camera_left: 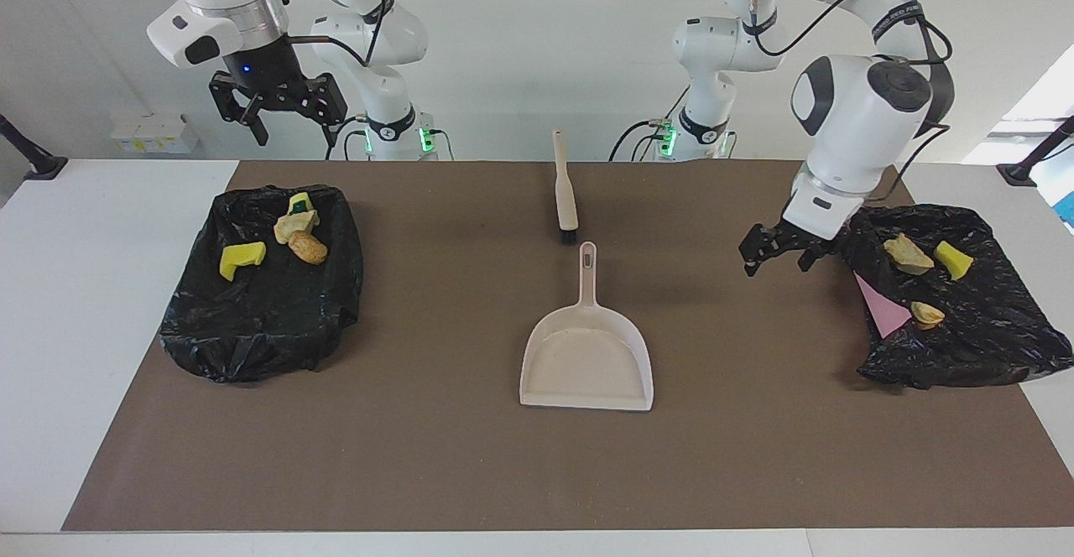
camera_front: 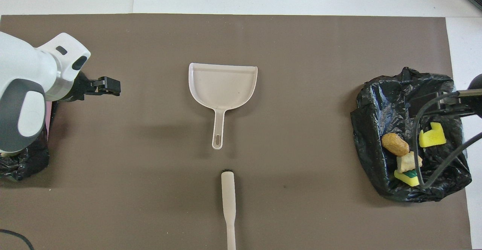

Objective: Sweep and dump trash in bin

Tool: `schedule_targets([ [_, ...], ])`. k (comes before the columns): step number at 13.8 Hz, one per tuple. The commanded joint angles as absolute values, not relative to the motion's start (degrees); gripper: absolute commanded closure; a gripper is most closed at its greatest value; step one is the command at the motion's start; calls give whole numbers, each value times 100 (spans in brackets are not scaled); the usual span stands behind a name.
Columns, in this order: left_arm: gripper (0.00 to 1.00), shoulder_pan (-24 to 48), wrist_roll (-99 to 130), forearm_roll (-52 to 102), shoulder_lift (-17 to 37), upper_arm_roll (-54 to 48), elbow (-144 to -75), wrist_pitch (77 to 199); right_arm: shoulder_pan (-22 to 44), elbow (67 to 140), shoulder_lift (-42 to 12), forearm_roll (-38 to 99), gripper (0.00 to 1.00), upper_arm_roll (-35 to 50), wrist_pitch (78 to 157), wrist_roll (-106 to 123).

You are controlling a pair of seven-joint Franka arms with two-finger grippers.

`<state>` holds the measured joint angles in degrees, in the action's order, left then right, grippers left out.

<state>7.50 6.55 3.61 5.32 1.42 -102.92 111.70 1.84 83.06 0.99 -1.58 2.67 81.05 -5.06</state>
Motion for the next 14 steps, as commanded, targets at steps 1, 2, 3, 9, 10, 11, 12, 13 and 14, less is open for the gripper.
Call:
schedule_targets([
  [1,0,291,-138,536,536,79,-9863,10567,114,8385,185,-44,0,237,8121,-342],
  [2,0,273,-419,484,527,114,-9774,10477,123,8385,185,-44,0,246,8121,-343],
  [3,0,281,-465,466,484,114,-9730,10450,123,8385,185,-44,0,246,8130,-343],
  [9,0,333,-501,89,-25,97,-9764,10161,114,8394,185,-53,0,246,8130,-343],
  [10,0,351,-501,53,-105,97,-9773,10082,114,8394,185,-44,0,246,8130,-325],
  [11,0,360,-501,53,-175,88,-9765,9994,114,8394,185,-53,0,237,8130,-316],
  [12,0,369,-501,44,-254,88,-9765,9845,114,8385,185,-44,0,246,8130,-343],
  [13,0,369,-492,44,-281,70,-9730,9731,132,8393,176,-35,0,255,8139,-386],
  [14,0,369,-483,44,-299,62,-9703,9582,114,8394,167,-26,0,255,8147,-491],
])
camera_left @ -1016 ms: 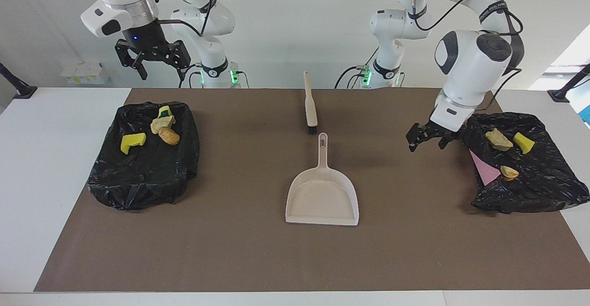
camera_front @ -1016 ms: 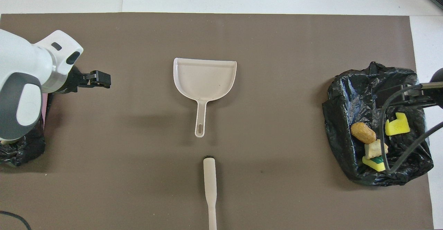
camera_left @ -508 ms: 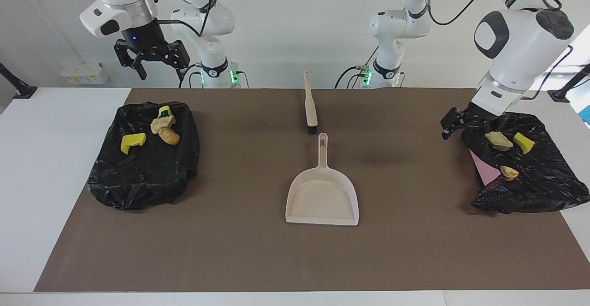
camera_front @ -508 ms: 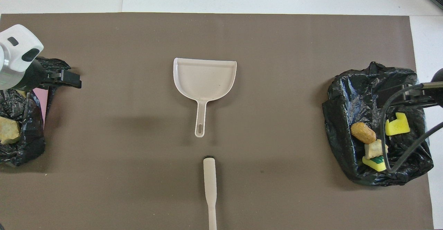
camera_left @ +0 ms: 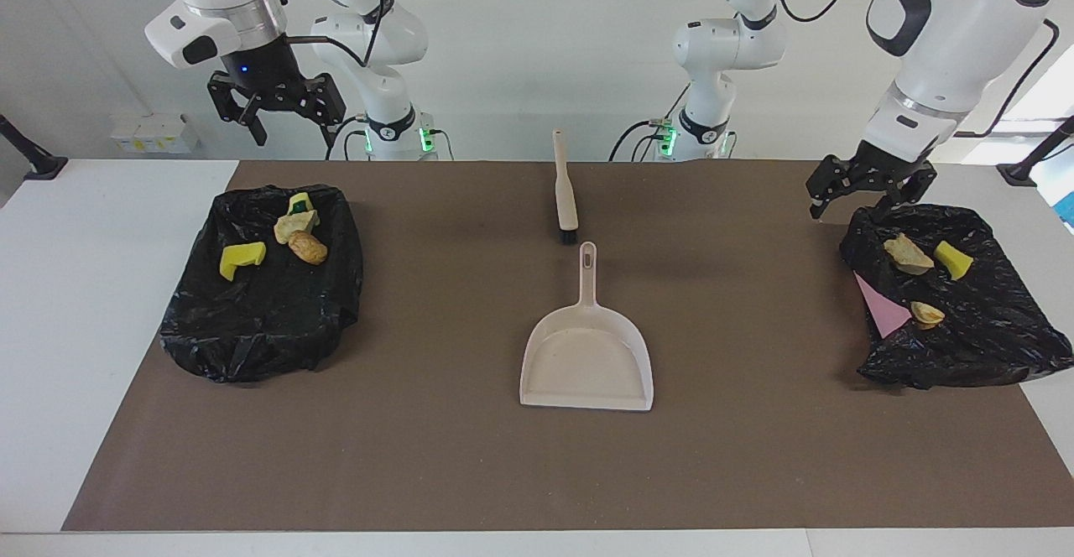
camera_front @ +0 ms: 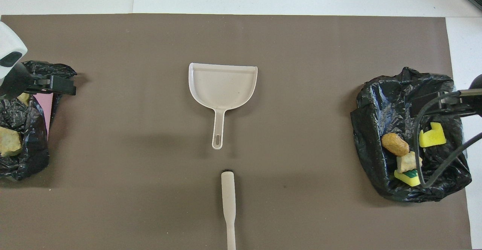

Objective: Sweep and dump trash in bin

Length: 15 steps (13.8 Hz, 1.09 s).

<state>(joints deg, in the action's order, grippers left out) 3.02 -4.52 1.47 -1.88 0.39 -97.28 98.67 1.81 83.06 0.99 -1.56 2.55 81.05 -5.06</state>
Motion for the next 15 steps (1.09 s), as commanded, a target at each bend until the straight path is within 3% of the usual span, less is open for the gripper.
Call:
schedule_targets([
  [1,0,369,-492,35,-360,44,-9668,9380,114,8394,176,-26,0,246,8165,-588],
  [7,0,369,-483,35,-360,44,-9537,8984,123,8429,202,-26,0,246,8165,-606],
  [10,0,308,-492,18,-237,44,-9045,8447,123,8446,202,-26,0,246,8156,-606],
  [15,0,316,-492,9,-220,44,-9044,8438,123,8446,202,-26,0,246,8156,-606],
])
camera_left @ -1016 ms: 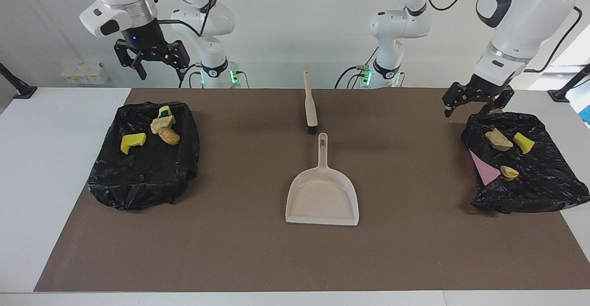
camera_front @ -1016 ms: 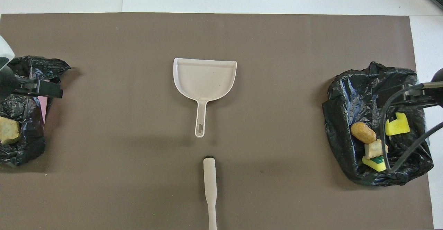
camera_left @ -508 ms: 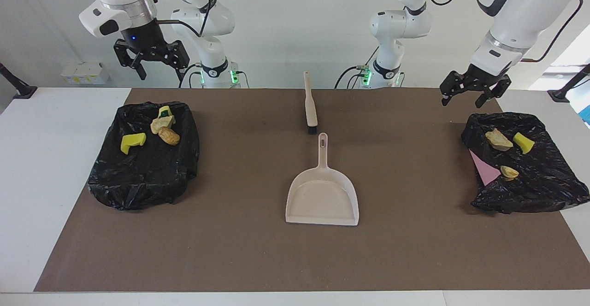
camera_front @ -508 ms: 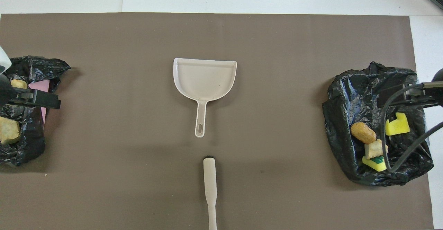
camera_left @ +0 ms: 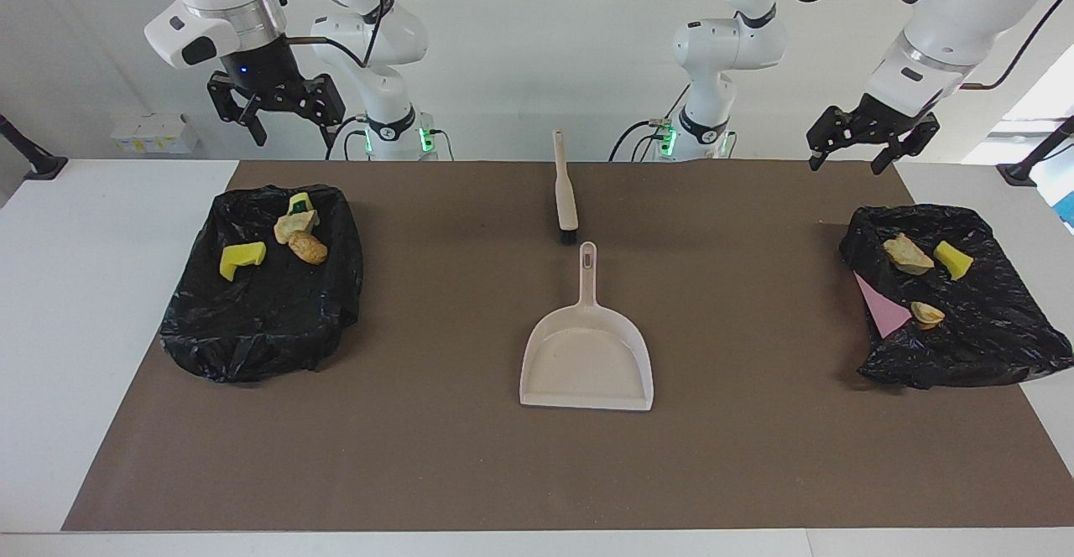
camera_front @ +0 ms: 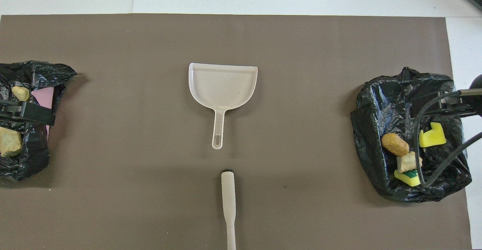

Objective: Sweep and dump trash in bin

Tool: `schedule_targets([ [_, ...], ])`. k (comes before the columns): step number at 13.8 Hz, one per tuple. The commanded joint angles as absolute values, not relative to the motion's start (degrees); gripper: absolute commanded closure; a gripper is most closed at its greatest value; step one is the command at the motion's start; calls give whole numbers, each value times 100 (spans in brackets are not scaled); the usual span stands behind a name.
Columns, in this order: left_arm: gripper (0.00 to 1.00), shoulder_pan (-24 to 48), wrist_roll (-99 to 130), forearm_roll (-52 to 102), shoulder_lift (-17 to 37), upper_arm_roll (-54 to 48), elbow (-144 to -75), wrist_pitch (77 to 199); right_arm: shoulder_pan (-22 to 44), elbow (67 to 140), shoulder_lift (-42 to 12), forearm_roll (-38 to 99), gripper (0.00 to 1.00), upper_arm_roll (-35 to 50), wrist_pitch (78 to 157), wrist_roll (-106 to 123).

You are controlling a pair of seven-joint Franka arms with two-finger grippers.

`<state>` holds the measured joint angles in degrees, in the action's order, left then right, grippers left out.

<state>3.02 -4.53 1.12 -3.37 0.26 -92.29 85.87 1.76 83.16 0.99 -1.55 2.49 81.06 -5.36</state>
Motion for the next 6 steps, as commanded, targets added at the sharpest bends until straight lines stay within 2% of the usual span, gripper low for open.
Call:
schedule_targets([
  [1,0,308,-501,9,-220,44,-9035,8438,123,8446,202,-26,0,246,8156,-606],
  [6,0,317,-492,9,-220,44,-9044,8464,123,8446,202,-26,0,246,8156,-606],
])
